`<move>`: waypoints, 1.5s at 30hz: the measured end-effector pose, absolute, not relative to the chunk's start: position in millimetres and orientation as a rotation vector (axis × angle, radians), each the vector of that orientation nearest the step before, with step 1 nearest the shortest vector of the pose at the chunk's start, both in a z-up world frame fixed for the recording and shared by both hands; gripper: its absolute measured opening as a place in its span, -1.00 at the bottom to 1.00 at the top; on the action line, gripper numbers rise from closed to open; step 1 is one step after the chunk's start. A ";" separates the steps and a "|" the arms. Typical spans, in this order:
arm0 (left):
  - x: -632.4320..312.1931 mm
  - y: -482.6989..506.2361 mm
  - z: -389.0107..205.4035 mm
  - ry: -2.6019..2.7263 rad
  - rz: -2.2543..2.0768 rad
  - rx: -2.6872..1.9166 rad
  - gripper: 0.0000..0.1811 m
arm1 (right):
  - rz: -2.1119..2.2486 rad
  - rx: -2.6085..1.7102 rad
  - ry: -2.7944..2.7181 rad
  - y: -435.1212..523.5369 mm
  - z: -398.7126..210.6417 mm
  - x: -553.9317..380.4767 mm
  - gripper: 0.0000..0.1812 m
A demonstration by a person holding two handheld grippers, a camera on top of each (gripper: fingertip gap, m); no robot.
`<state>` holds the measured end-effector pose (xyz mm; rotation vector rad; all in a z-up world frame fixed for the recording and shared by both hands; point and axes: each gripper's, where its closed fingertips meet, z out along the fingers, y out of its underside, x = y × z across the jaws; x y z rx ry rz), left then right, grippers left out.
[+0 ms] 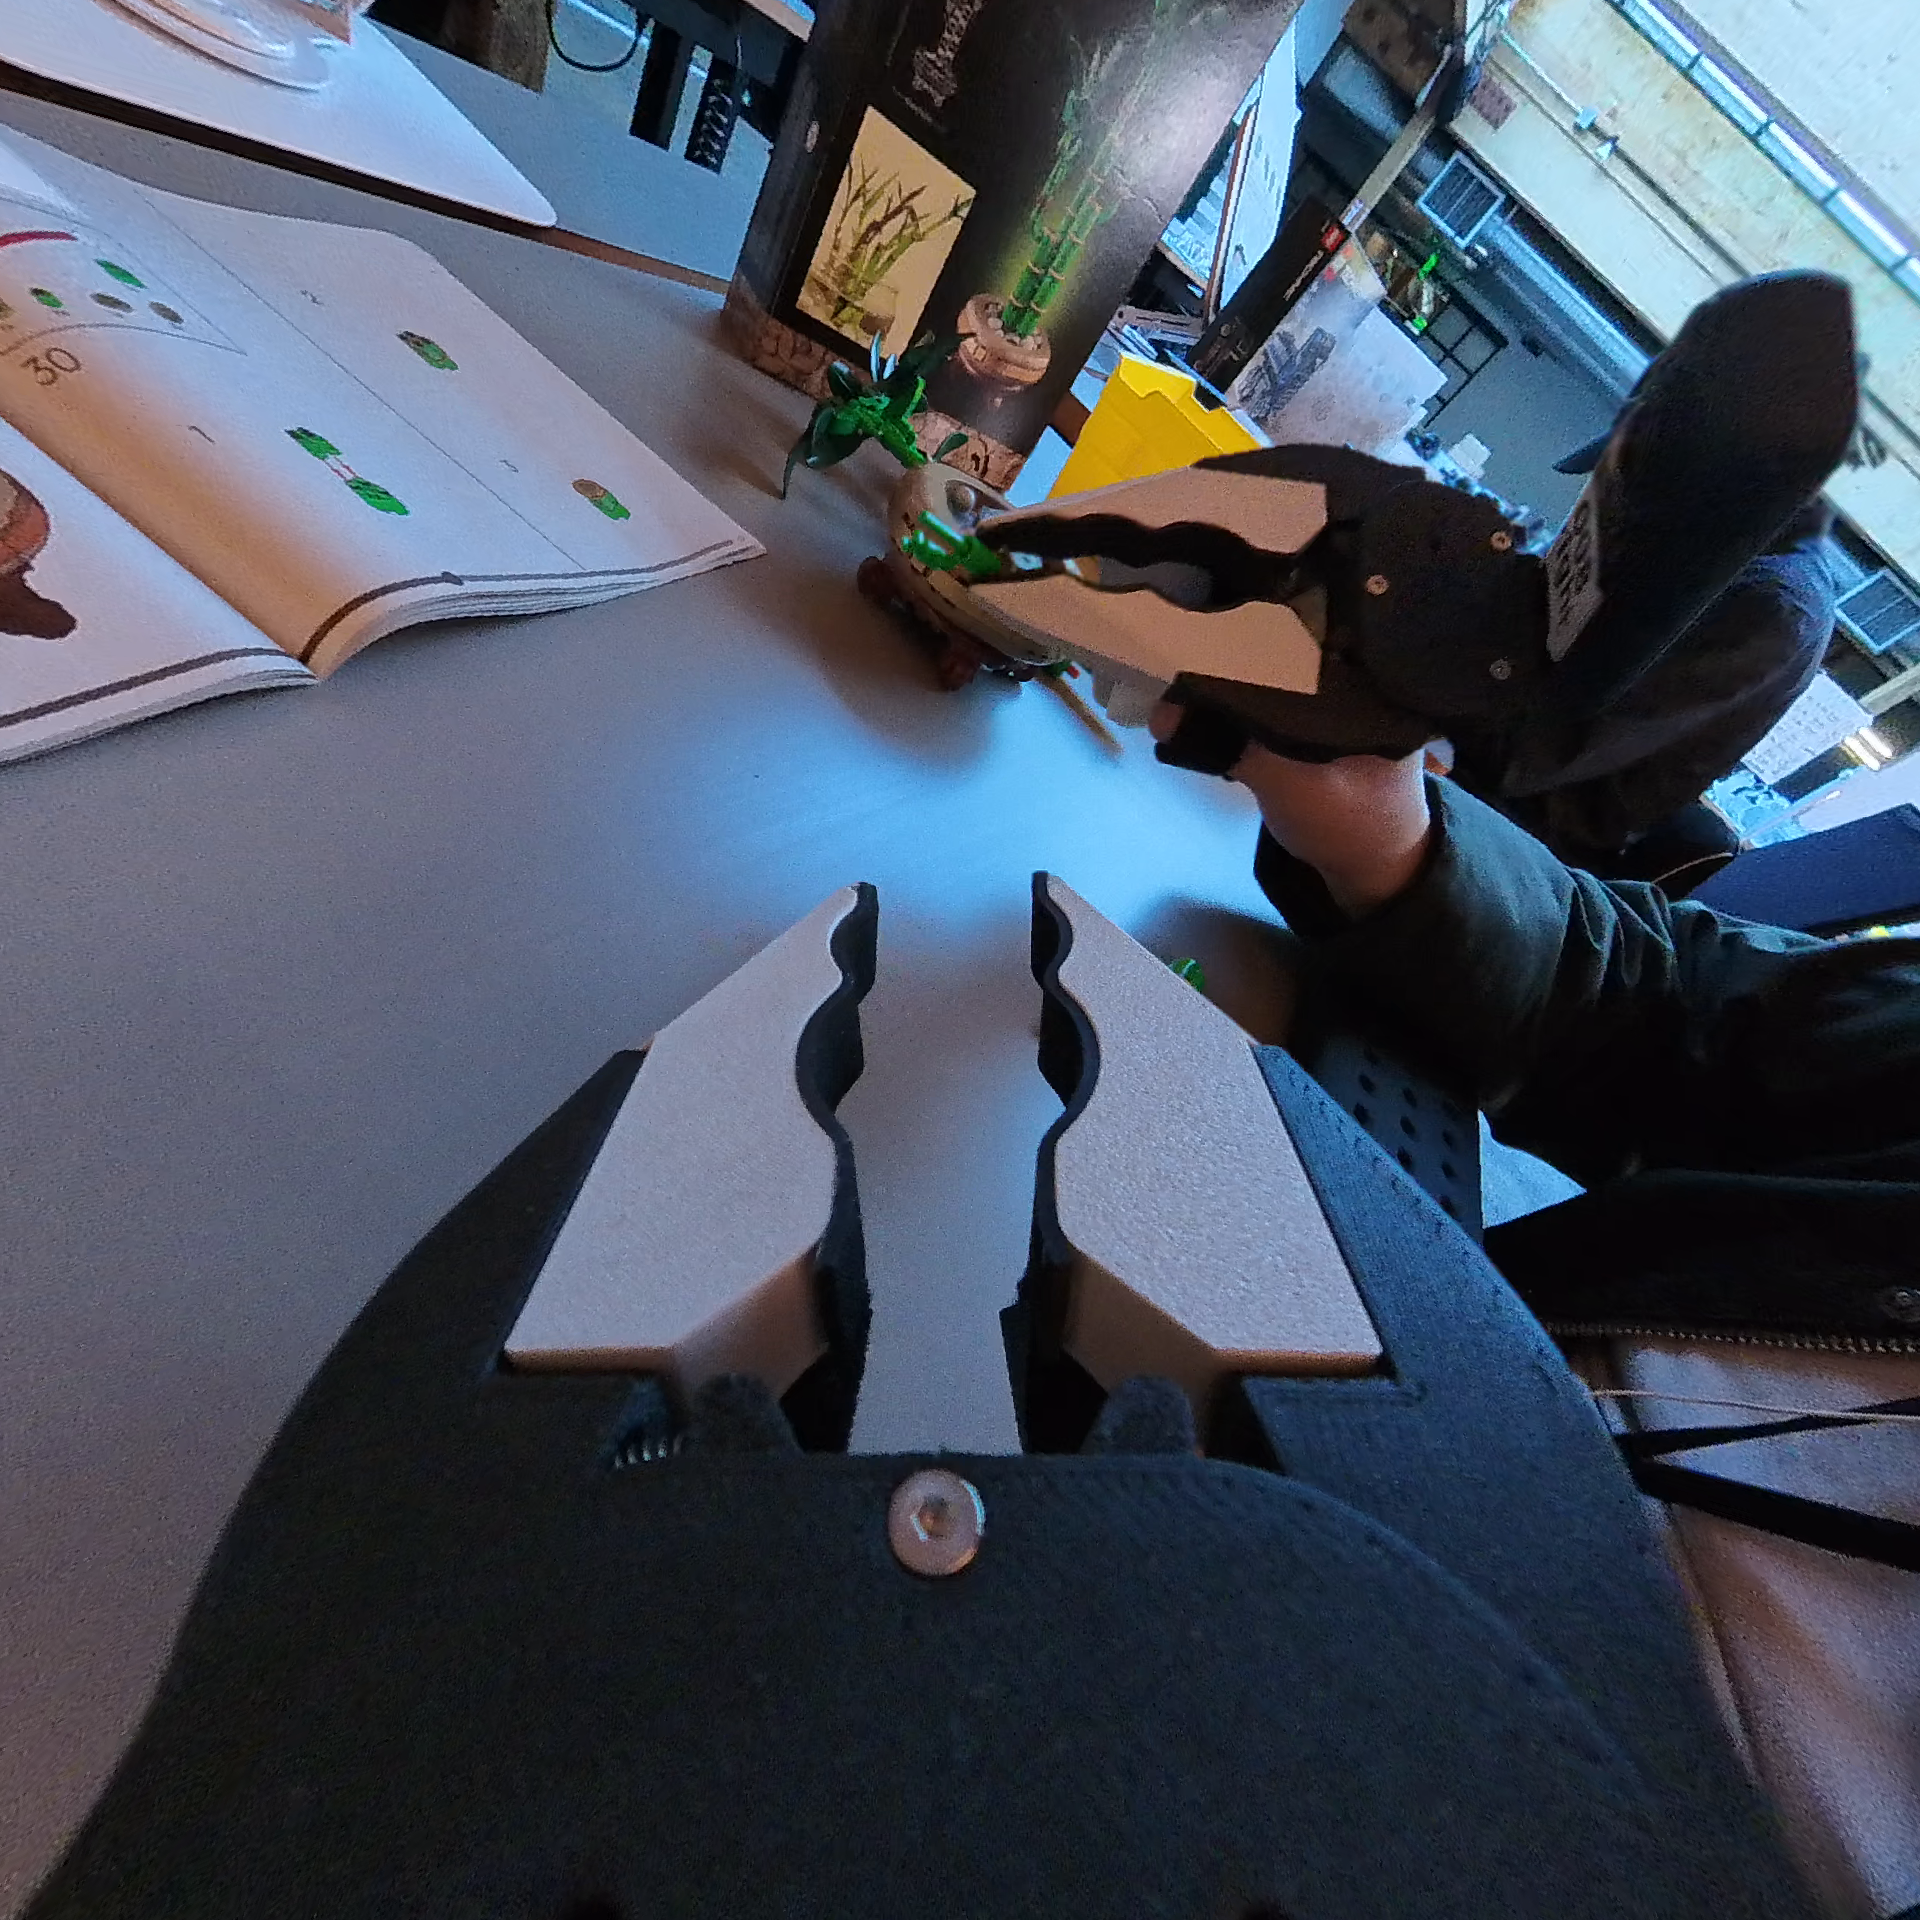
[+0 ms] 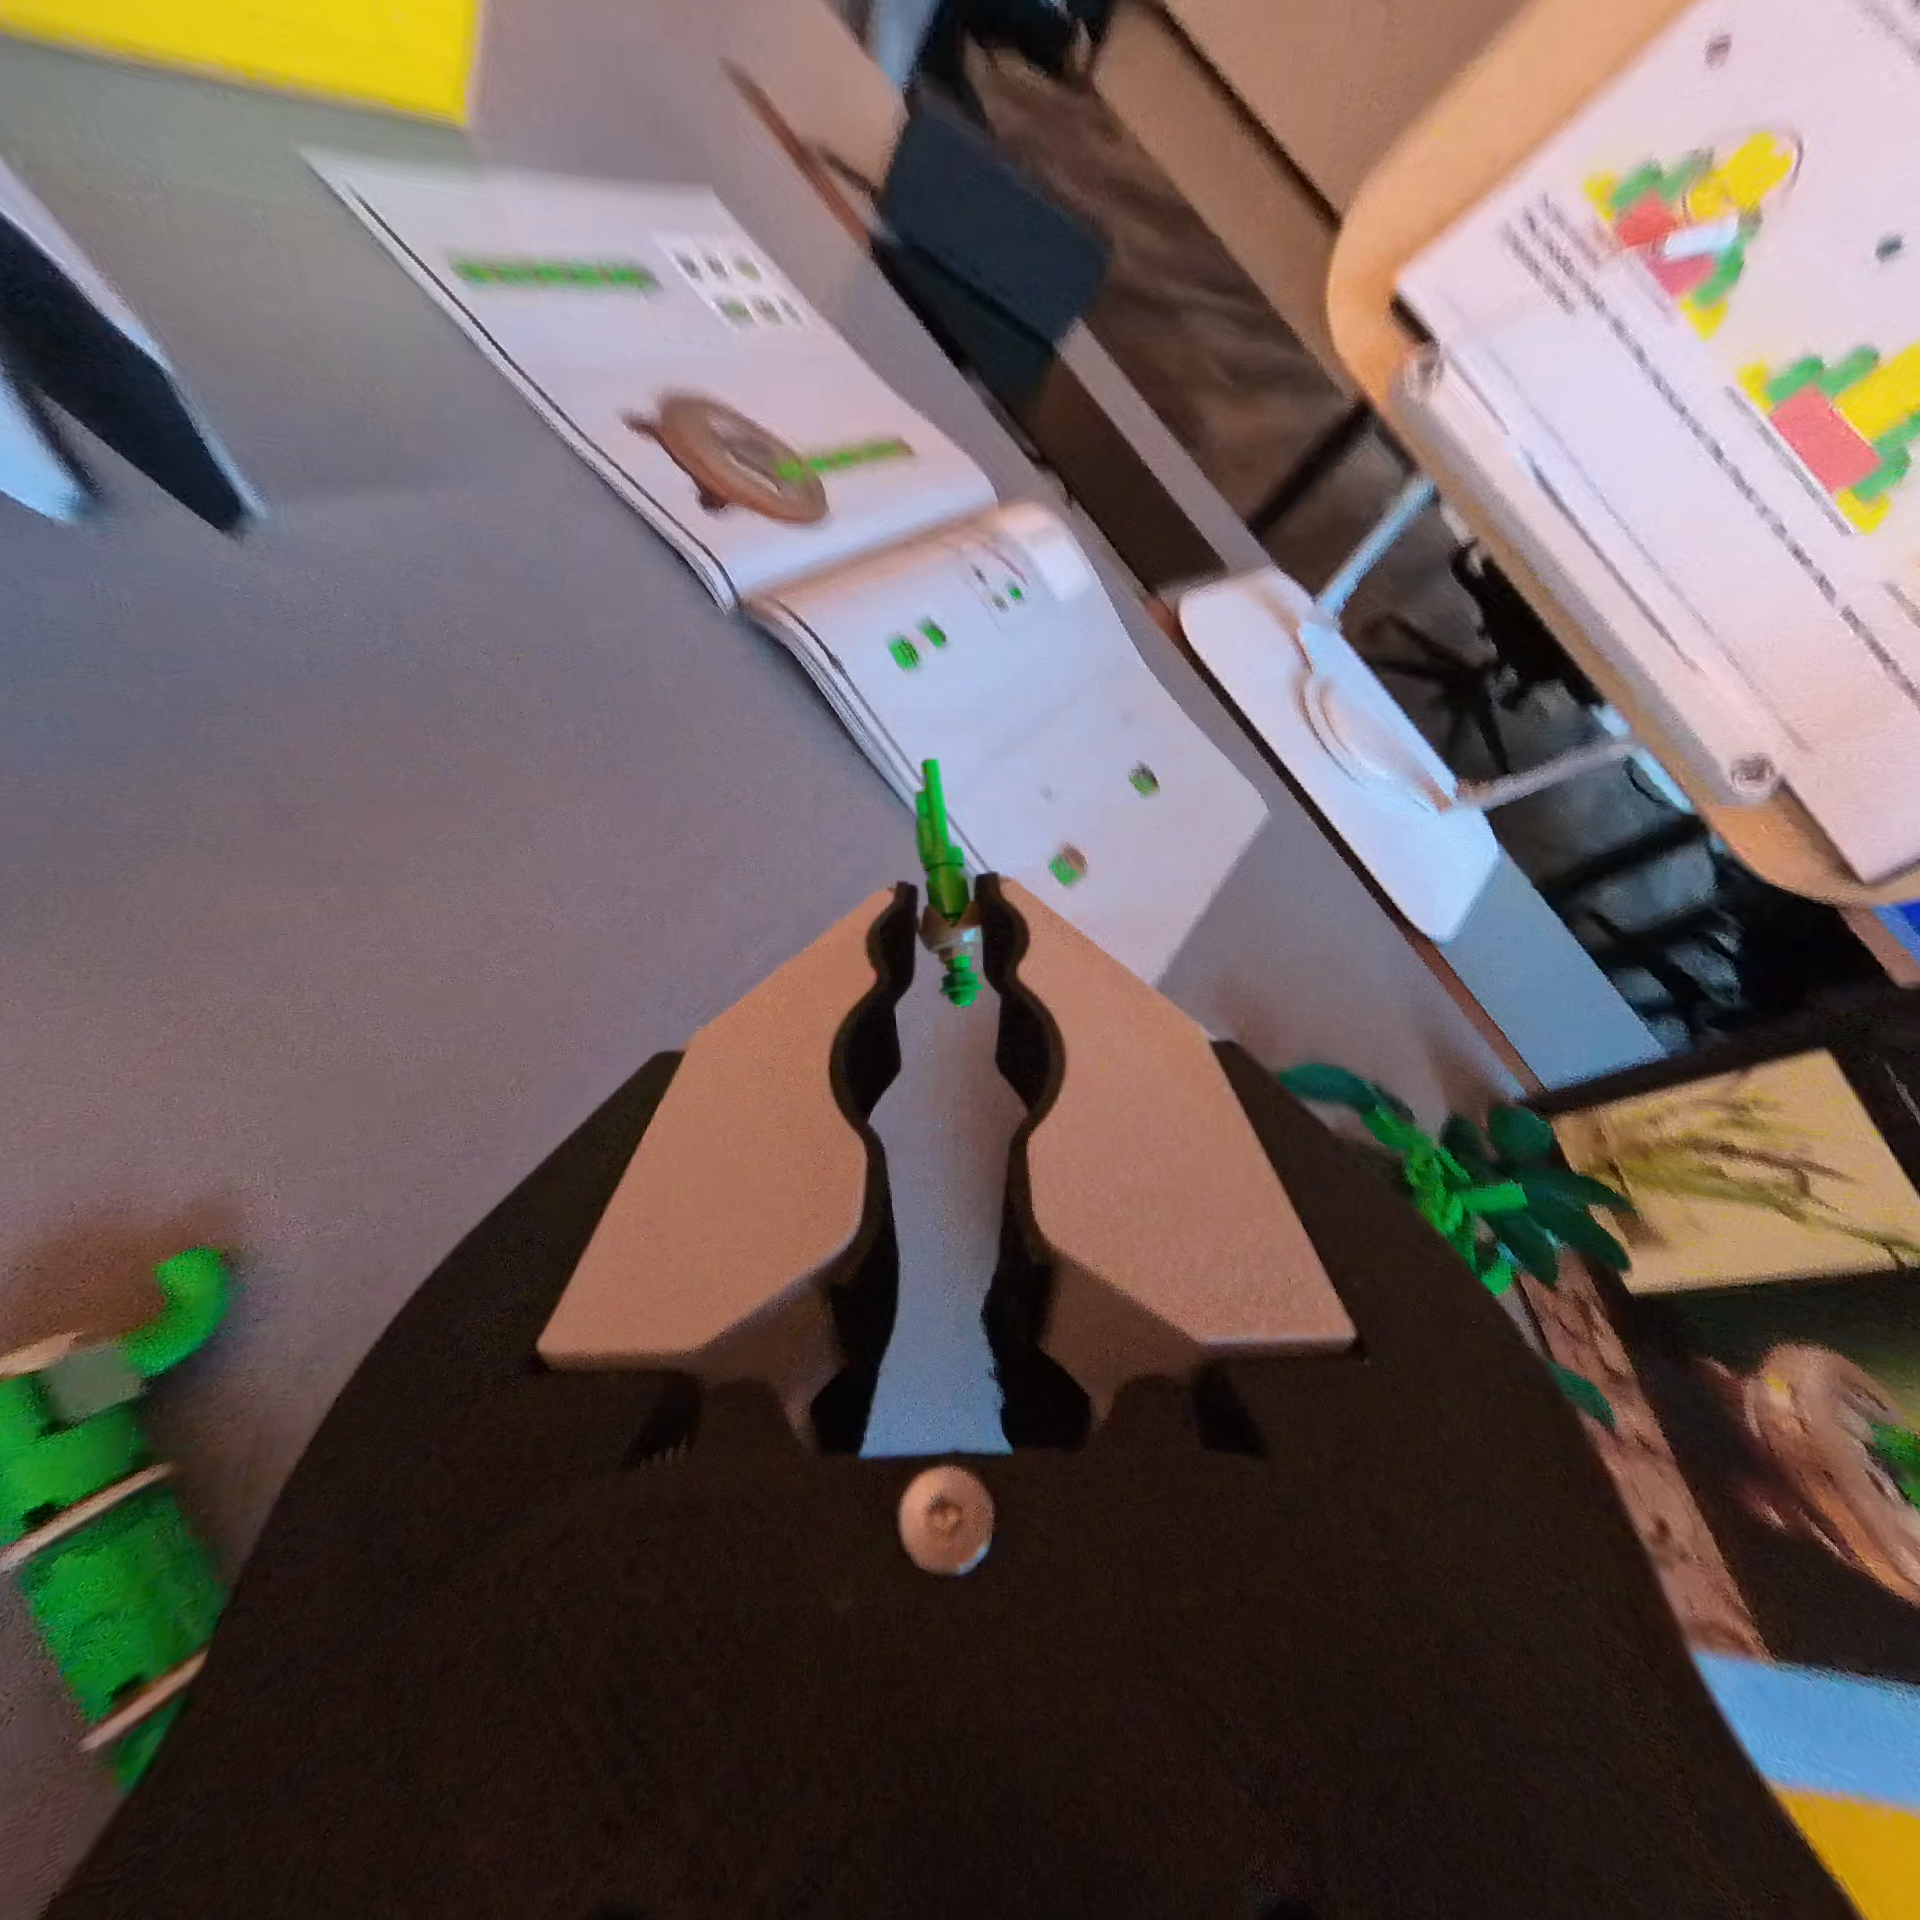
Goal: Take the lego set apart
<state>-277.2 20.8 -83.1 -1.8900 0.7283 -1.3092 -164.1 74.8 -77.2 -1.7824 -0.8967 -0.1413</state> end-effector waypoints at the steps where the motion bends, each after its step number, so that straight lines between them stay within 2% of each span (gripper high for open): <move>1: -277.7 21.6 -83.8 0.725 -1.303 -1.894 -0.69 | -0.177 -1.822 -0.892 77.3 -84.4 -158.5 -0.89; 25: -275.9 20.6 -99.7 0.802 -1.177 -1.956 -0.70 | -0.099 -1.908 -0.921 74.5 -103.4 -162.6 -0.90; 29: -294.1 42.7 -115.5 0.795 -0.818 -2.017 -0.71 | 0.140 -1.929 -0.943 63.7 -110.1 -182.0 -0.90; 32: -313.1 58.5 -117.2 0.833 -0.420 -1.979 -0.76 | 0.621 -1.860 -1.003 33.1 -102.6 -222.6 -0.90; 34: -297.7 47.1 -108.8 0.880 -0.488 -1.906 -0.80 | 0.908 -1.887 -0.895 23.5 -94.3 -233.4 -0.90; 39: -271.1 17.2 -84.8 0.858 -1.007 -1.833 -0.72 | 1.430 -1.891 -0.651 17.4 -75.8 -232.1 -0.90; 42: -261.9 -0.8 -65.2 0.819 -1.344 -1.767 -0.71 | 1.579 -1.858 -0.634 10.6 -68.1 -234.8 -0.90; 45: -259.3 -6.3 -61.4 0.807 -1.454 -1.758 -0.72 | 1.586 -1.850 -0.694 2.6 -68.0 -241.0 -0.90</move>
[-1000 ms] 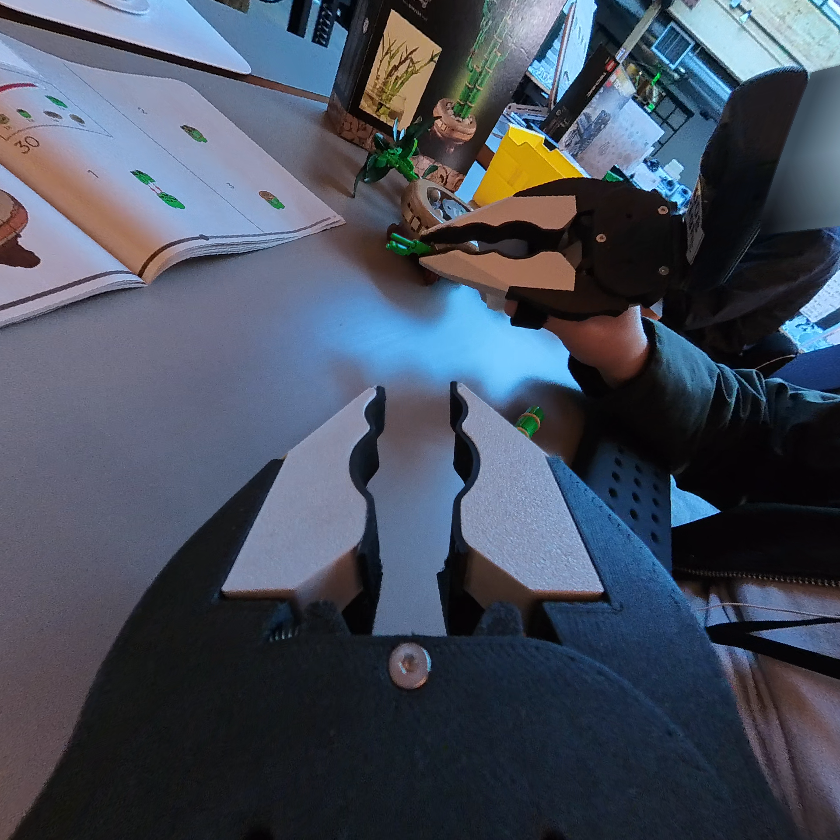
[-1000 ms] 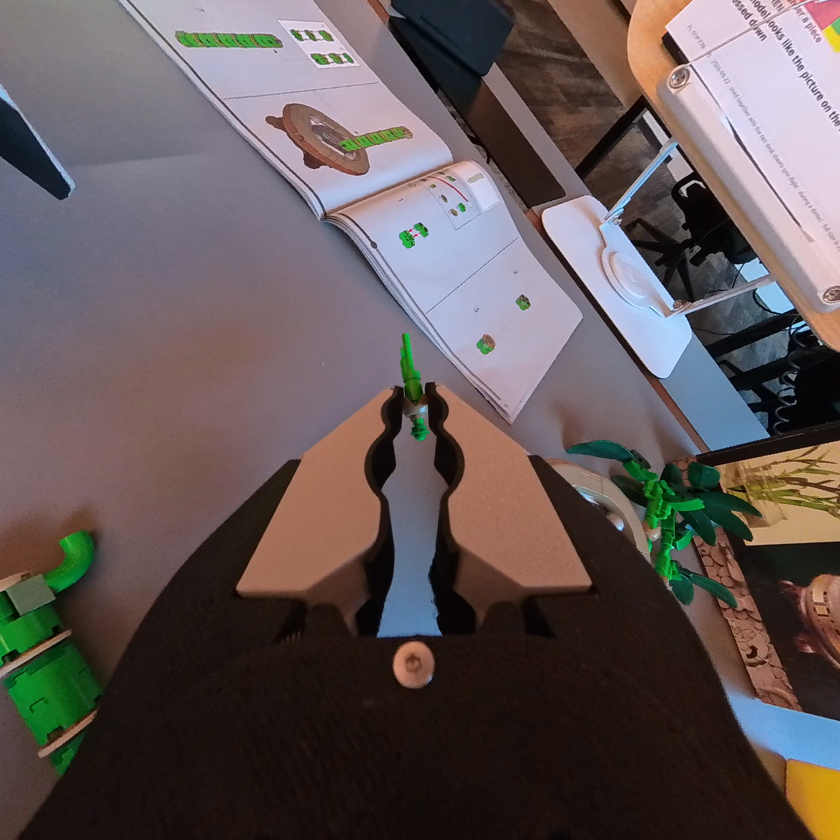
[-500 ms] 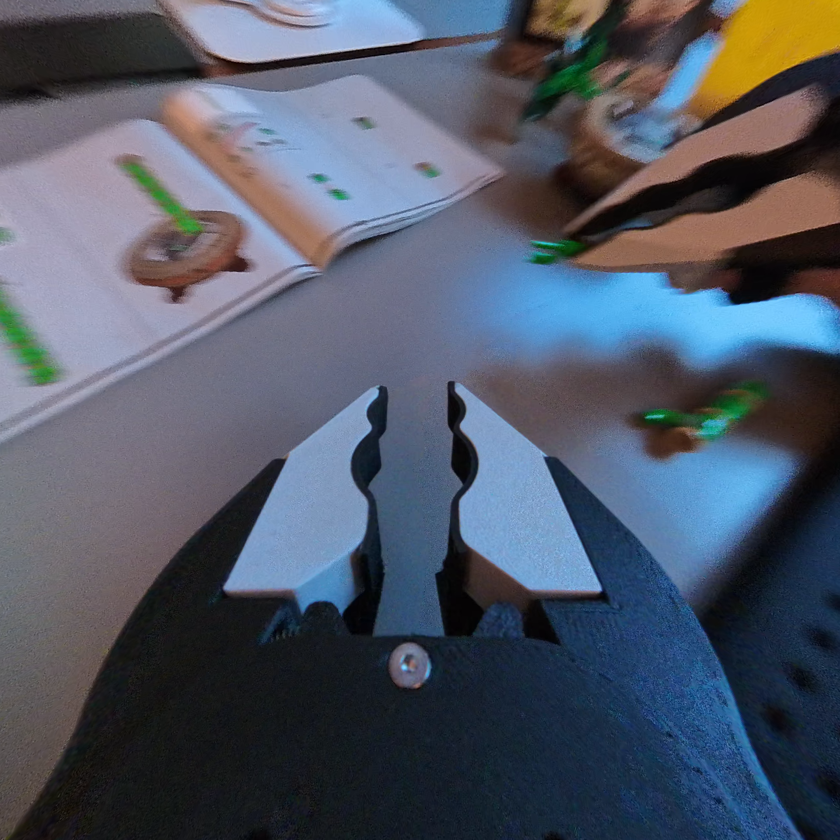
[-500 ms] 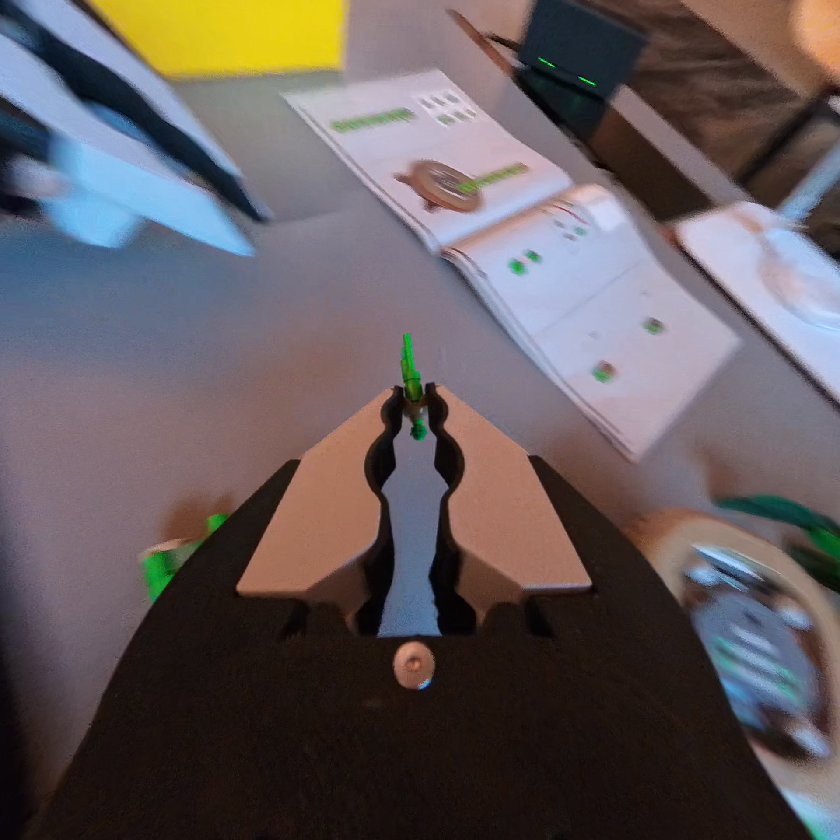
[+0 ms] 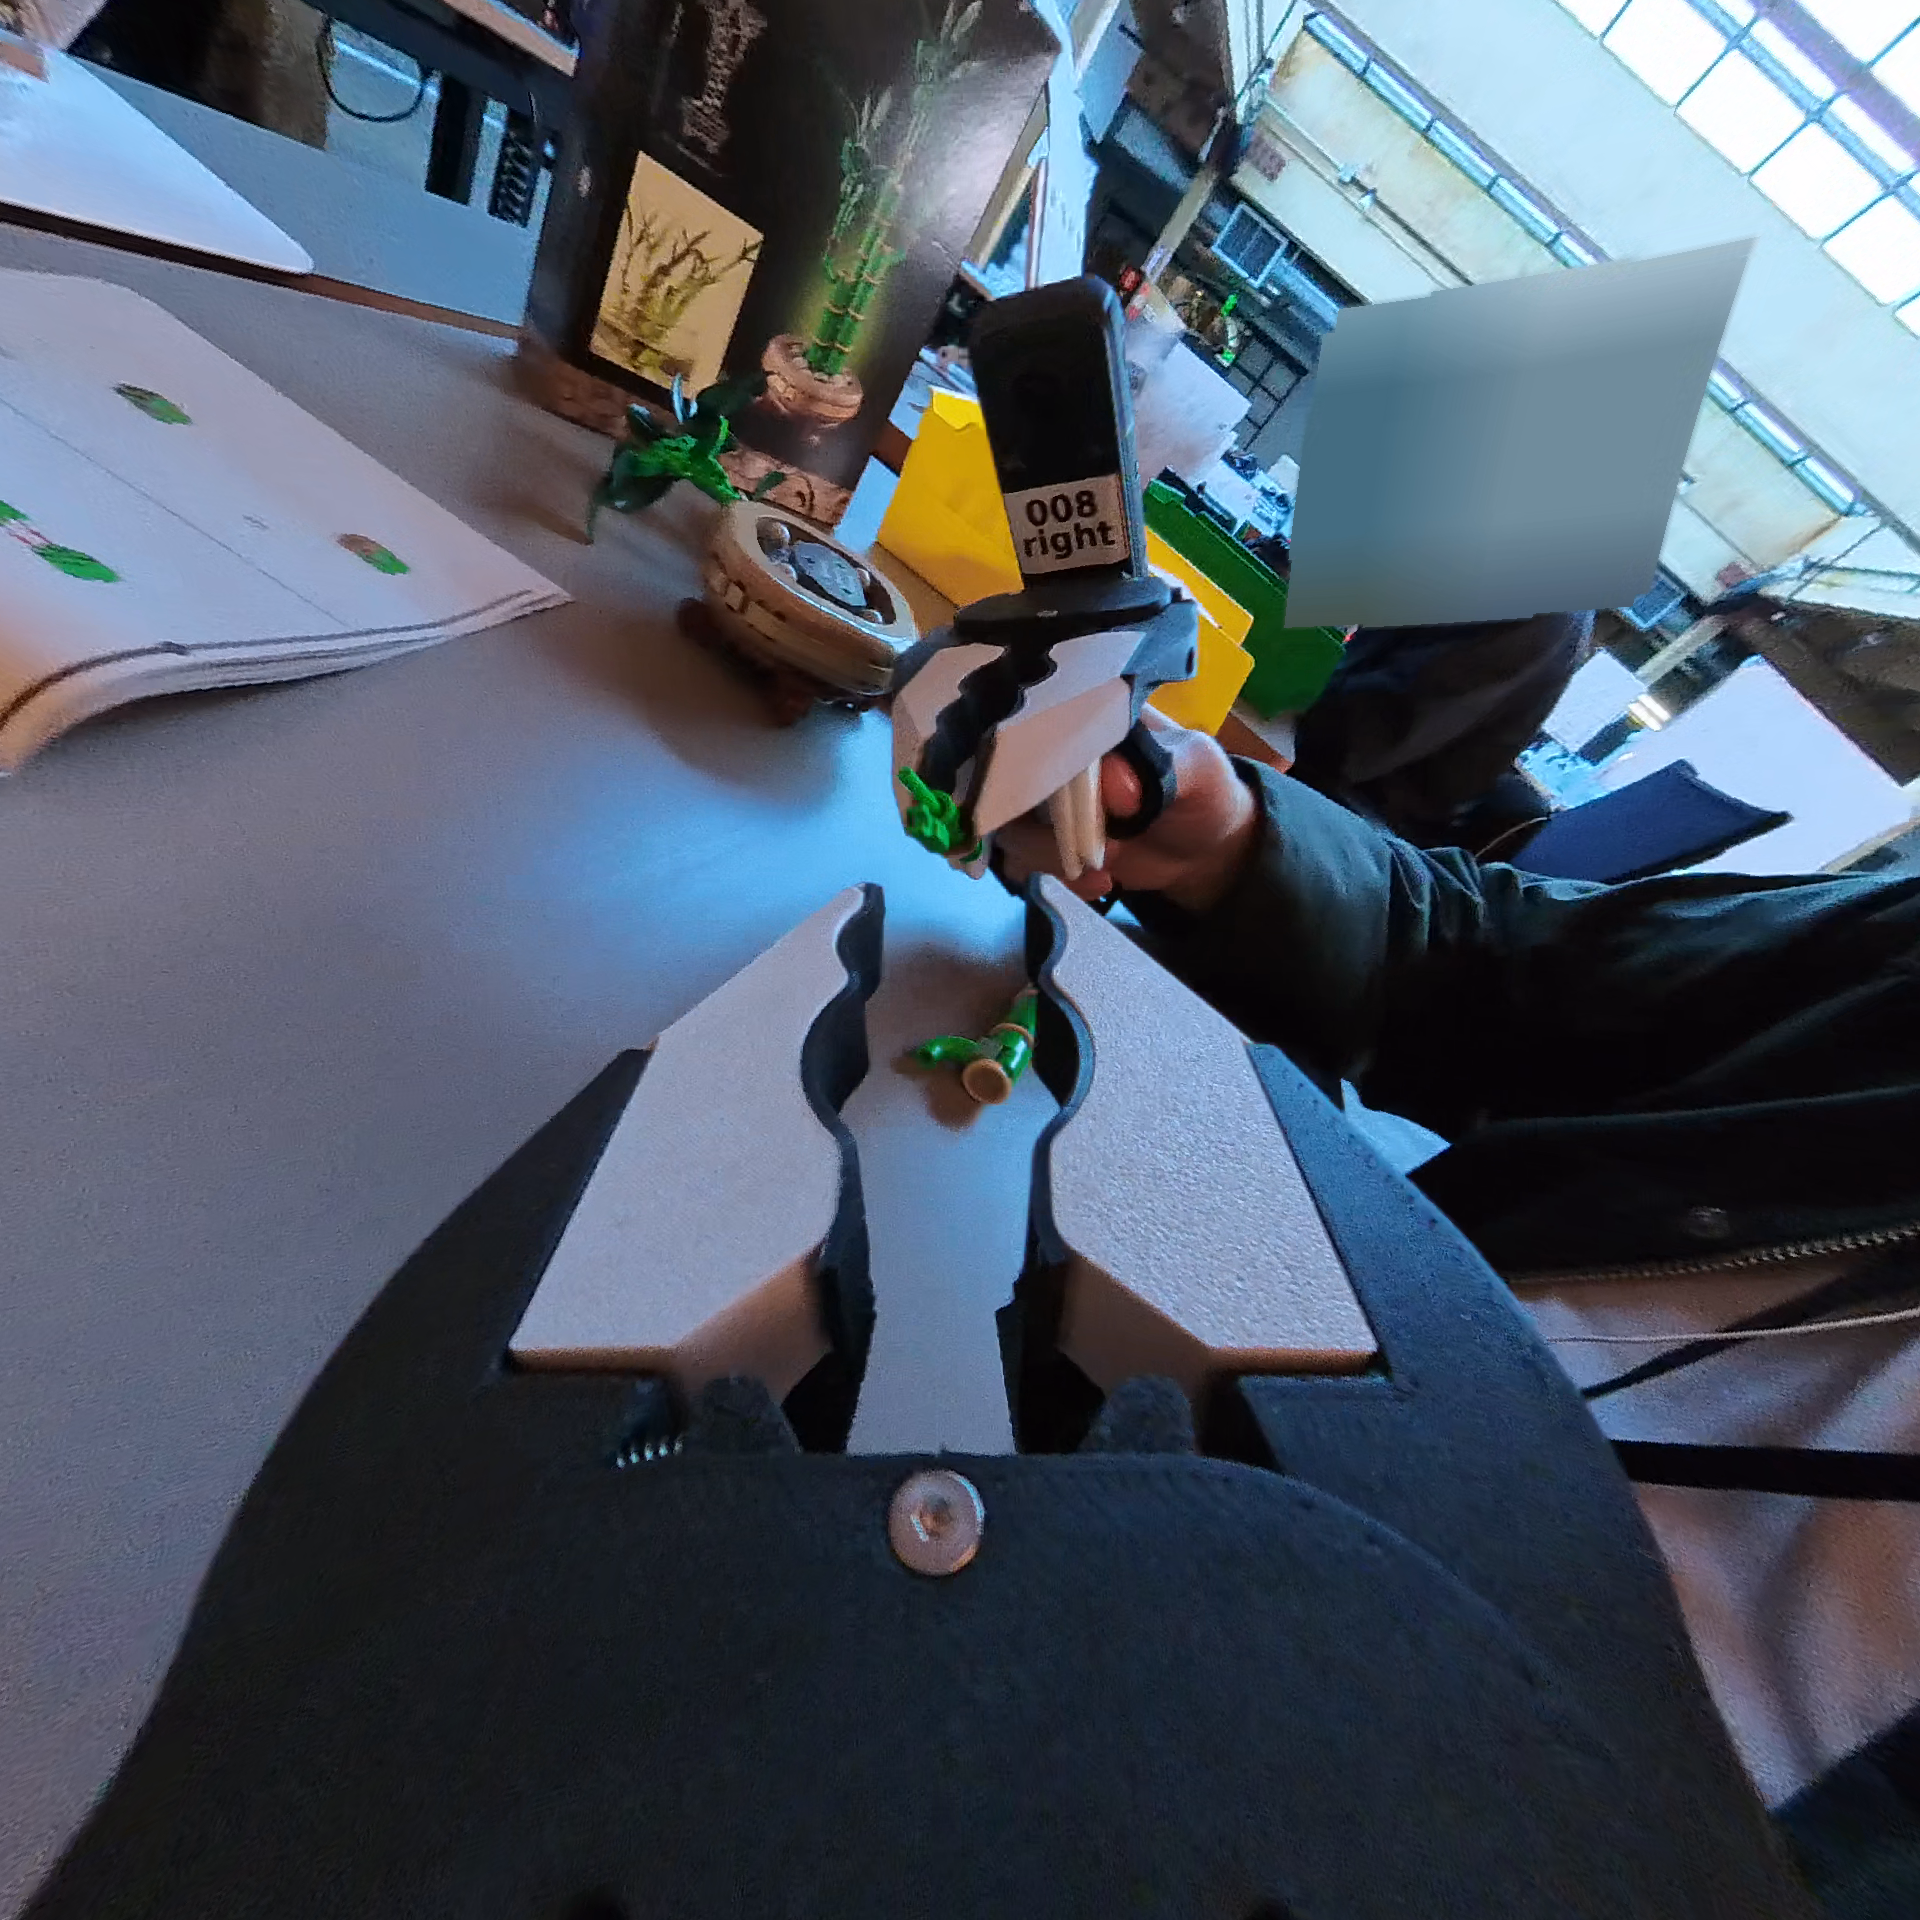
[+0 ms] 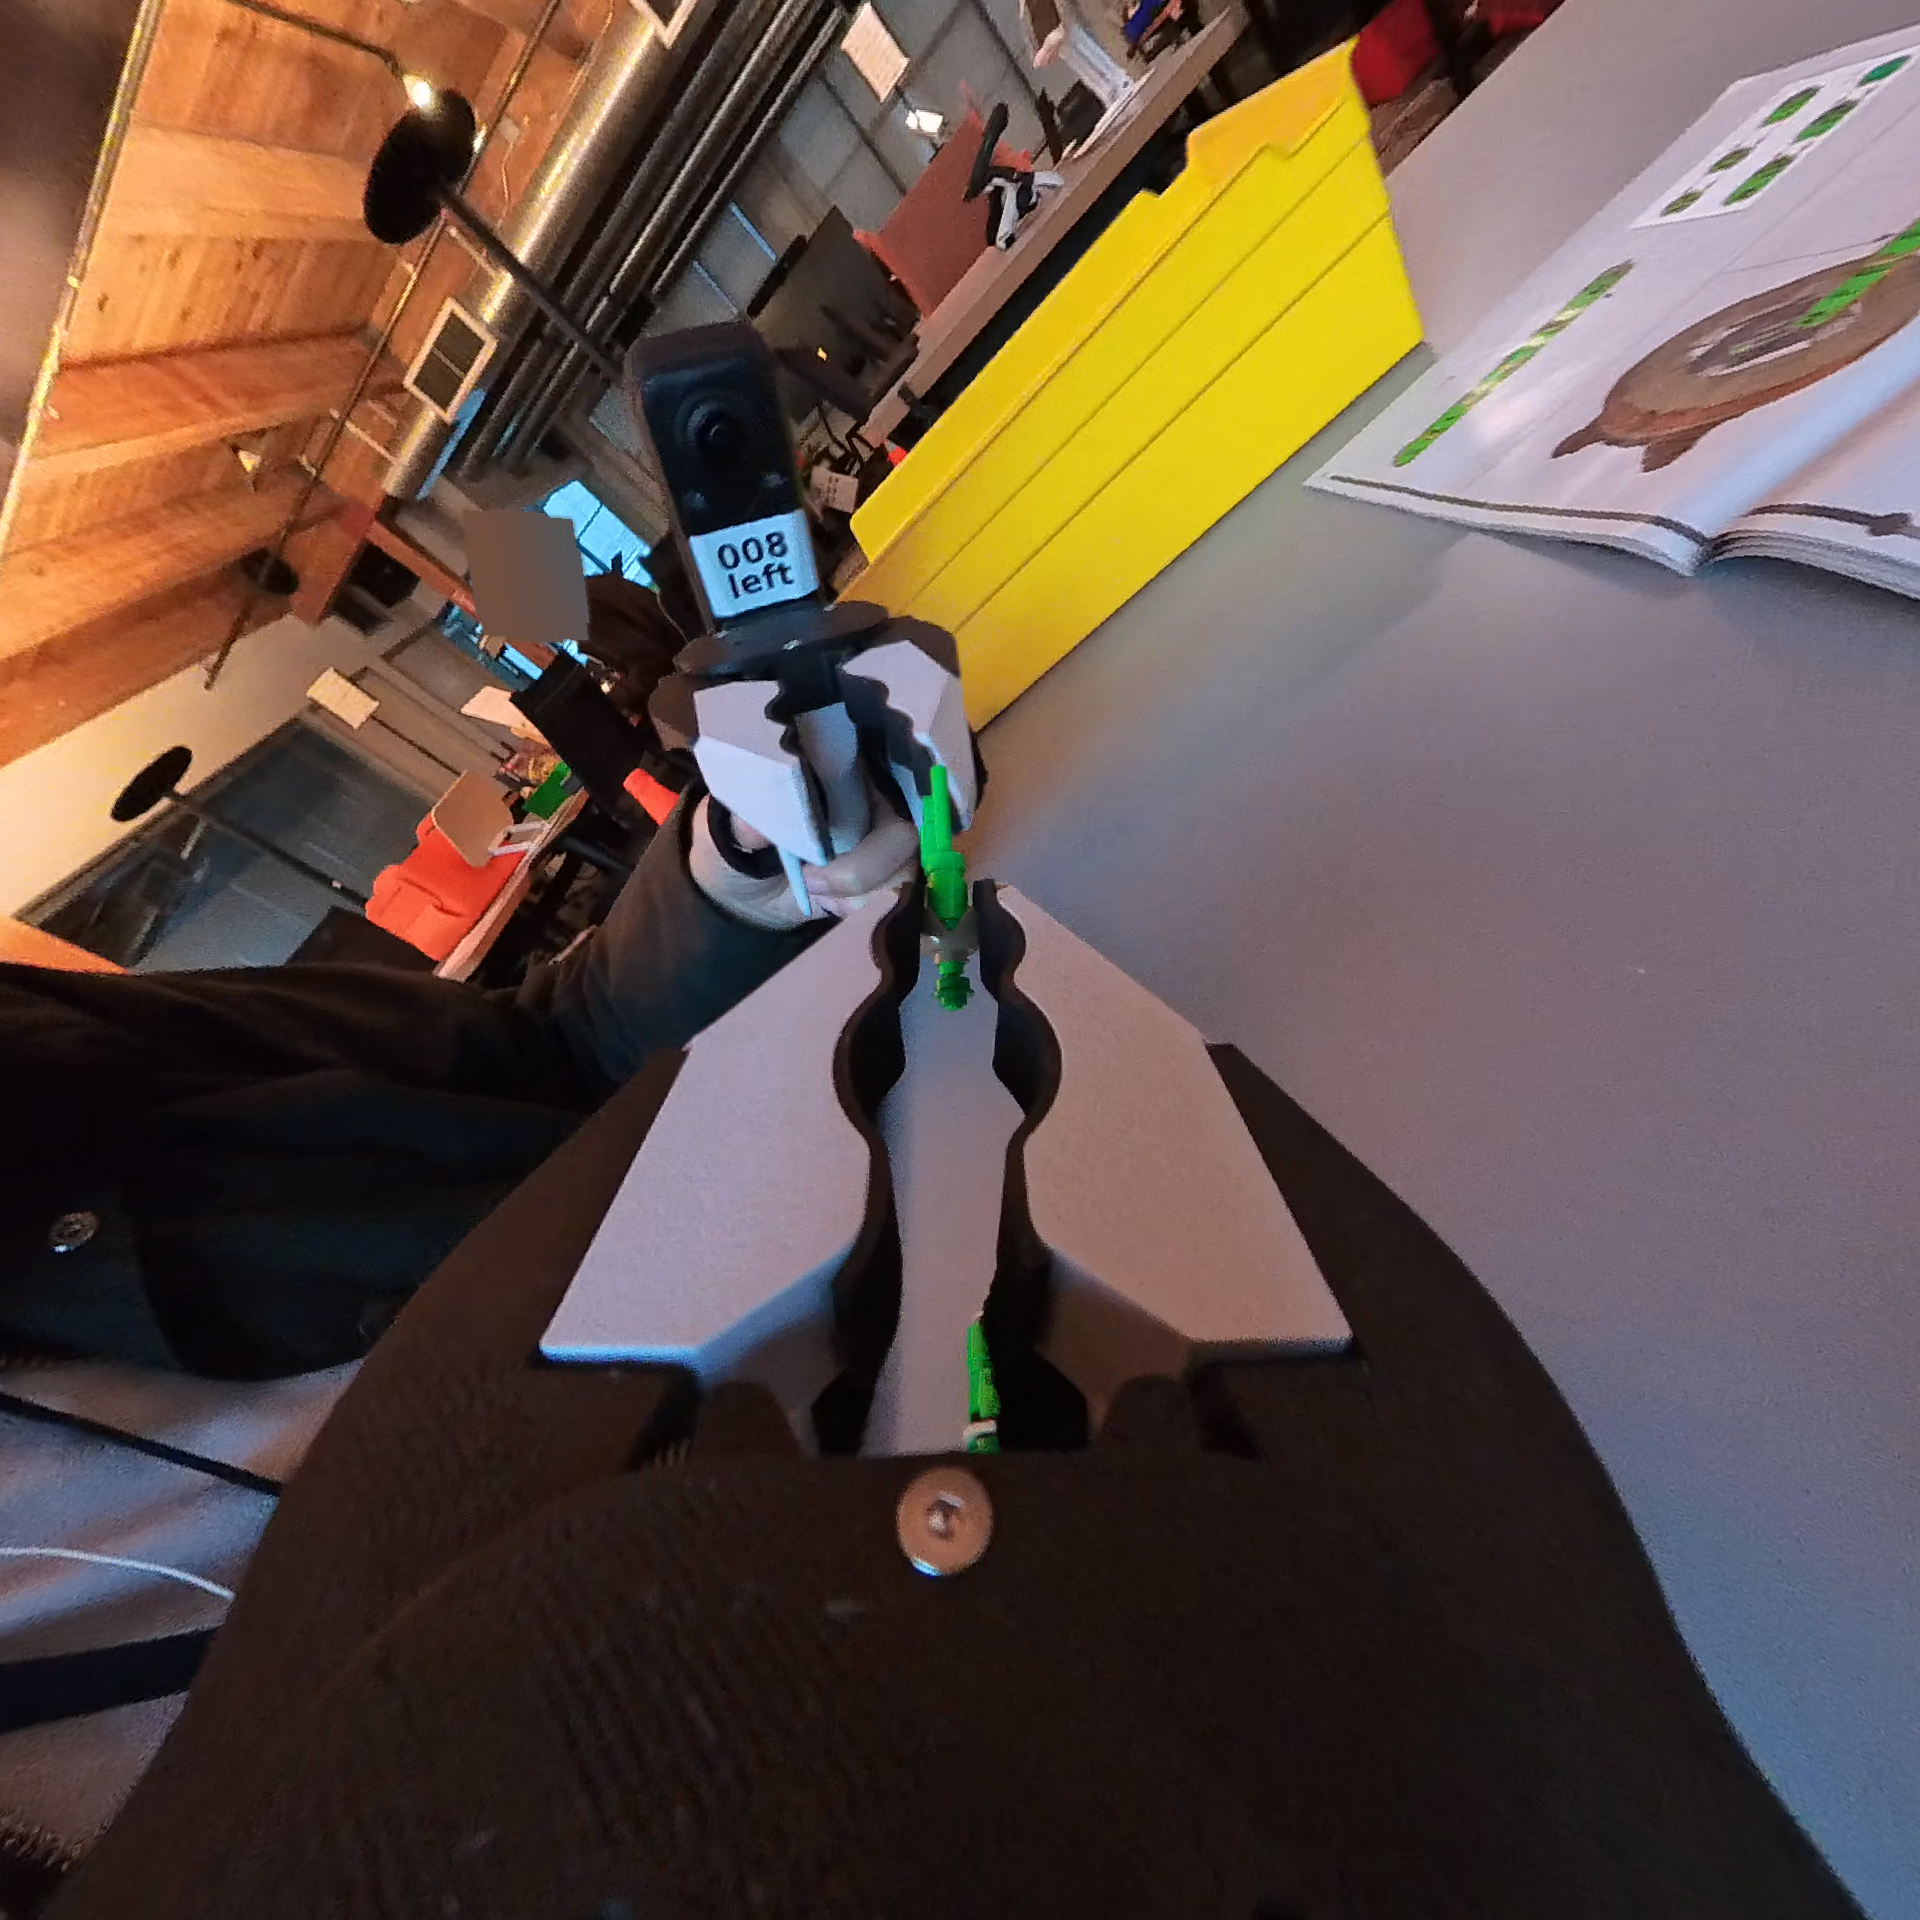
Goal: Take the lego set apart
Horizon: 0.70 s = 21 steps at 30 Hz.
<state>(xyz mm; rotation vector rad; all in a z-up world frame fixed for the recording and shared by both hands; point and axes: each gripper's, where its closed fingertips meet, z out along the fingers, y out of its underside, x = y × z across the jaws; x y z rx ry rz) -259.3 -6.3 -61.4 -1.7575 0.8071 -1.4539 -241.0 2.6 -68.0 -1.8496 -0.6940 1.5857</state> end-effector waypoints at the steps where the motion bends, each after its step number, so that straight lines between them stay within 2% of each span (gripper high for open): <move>1: -259.1 -6.0 -62.7 0.803 -1.460 -1.767 -0.73 | 1.581 -1.850 -0.714 0.3 -68.5 -242.9 -0.90; 7: -256.7 -11.7 -65.4 0.823 -1.530 -1.779 -0.92 | 1.532 -1.851 -0.815 -8.1 -73.3 -248.6 -0.90; 21: -256.4 -14.0 -72.2 0.865 -1.501 -1.811 -0.97 | 1.523 -1.846 -0.885 -13.7 -79.2 -252.6 -0.86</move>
